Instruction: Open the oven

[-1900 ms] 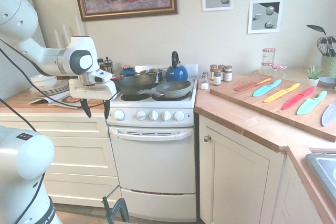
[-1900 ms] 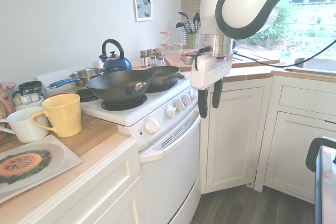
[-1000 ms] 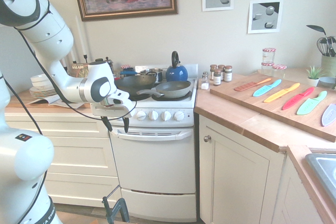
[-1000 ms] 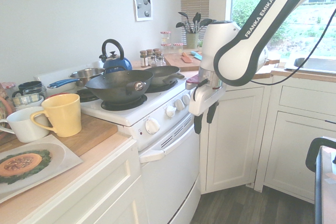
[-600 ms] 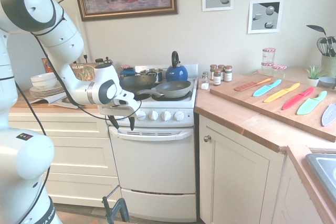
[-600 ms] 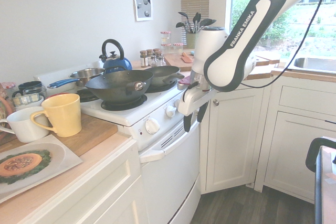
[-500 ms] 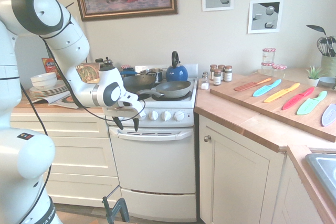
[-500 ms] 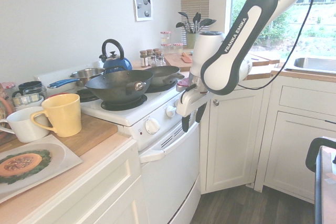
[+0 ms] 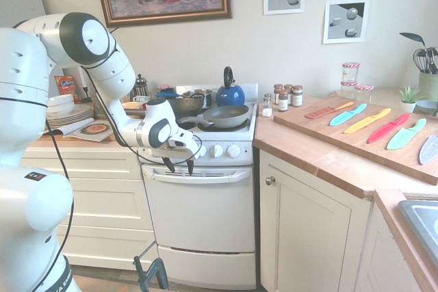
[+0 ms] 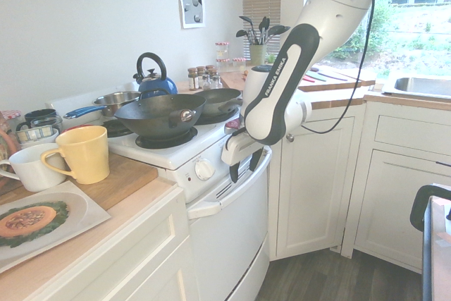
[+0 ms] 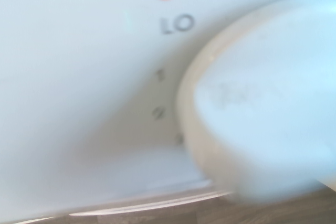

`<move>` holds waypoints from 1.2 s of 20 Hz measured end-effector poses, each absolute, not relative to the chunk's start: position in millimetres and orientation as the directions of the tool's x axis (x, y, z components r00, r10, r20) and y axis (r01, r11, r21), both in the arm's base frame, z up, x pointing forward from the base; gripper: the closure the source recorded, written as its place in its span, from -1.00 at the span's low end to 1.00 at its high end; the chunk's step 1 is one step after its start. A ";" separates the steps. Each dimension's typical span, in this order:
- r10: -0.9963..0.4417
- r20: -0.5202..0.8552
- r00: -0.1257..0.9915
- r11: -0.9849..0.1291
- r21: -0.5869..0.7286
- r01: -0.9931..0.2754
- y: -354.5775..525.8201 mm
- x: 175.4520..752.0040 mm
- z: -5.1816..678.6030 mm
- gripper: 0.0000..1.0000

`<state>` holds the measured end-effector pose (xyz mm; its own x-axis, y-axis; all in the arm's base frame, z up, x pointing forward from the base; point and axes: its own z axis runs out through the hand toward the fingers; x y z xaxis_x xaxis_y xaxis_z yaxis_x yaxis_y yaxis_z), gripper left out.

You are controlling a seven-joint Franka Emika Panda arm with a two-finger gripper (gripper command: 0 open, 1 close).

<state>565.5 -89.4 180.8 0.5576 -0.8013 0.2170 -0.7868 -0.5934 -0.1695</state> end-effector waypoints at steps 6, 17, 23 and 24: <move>-0.728 0.228 0.647 -0.683 -0.160 -0.713 -90.9 561.7 162.5 -1.00; -0.765 0.119 0.633 -0.644 -0.118 -0.756 -106.5 419.8 83.1 -1.00; -0.783 0.106 0.613 -0.622 -0.125 -0.773 -142.9 357.5 80.3 -1.00; -0.784 0.106 0.611 -0.620 -0.130 -0.773 -146.7 354.1 90.5 -1.00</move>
